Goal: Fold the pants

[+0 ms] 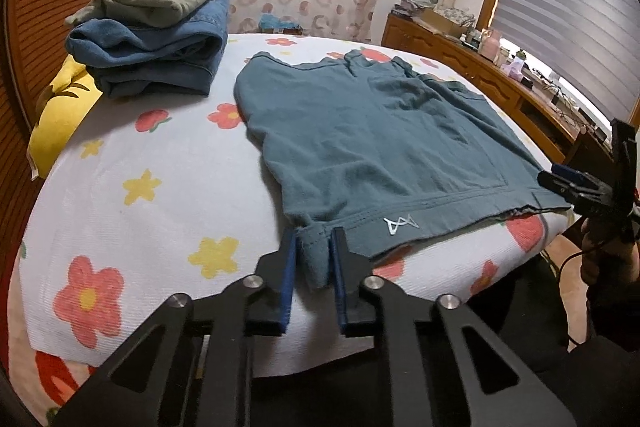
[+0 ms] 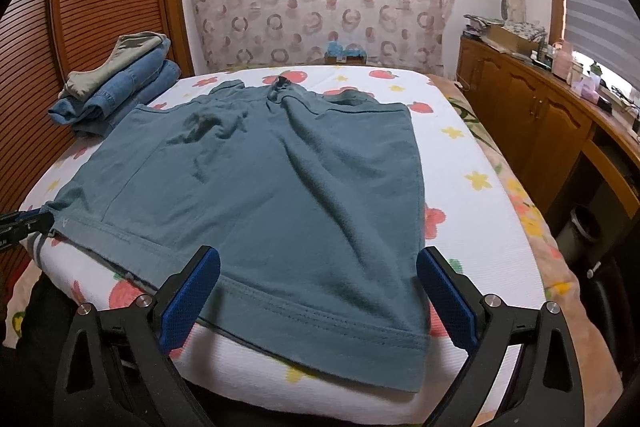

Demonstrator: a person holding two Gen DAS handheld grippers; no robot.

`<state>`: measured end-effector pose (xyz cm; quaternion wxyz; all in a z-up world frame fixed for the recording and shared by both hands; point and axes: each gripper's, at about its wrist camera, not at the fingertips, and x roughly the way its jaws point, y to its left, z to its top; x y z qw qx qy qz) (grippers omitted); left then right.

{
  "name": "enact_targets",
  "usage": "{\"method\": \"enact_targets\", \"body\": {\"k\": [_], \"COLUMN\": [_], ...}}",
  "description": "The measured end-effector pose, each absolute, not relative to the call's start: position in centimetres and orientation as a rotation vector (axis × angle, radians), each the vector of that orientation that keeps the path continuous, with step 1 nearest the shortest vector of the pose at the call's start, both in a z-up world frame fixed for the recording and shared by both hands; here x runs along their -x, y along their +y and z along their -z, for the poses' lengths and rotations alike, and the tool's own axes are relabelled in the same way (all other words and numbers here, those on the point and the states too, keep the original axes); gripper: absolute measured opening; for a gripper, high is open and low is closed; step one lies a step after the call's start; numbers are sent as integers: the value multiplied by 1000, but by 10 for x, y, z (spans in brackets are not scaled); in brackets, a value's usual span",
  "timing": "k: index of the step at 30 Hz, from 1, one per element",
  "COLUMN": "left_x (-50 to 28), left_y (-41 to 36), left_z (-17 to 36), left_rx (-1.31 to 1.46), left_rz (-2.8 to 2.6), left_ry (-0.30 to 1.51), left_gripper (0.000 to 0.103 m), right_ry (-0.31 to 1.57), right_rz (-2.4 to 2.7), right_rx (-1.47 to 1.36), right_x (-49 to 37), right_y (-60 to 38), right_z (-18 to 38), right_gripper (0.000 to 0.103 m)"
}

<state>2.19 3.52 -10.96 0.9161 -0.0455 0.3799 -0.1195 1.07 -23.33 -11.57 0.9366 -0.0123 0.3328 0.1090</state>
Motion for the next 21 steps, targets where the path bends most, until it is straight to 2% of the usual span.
{"method": "enact_targets", "body": {"k": [4,10,18,21], "left_x": [-22,-30,-56,-64], "left_y": [28,4,-36,-53], "left_z": [96,68,38,30], "left_rx": [100,89,44,21], "left_rz": [284,375,478,512], "left_ry": [755,708,665,654], "left_gripper": [9,8,8,8], "right_ry": [684,687,688,688], "right_rz": [-225,-244,-236,-236], "right_rx": [22,23,17,16], "right_x": [-12,-9,-9,-8], "right_y": [-234,-237,-243,-244], "right_z": [117,117,115,115], "right_gripper": [97,81,71,65]}}
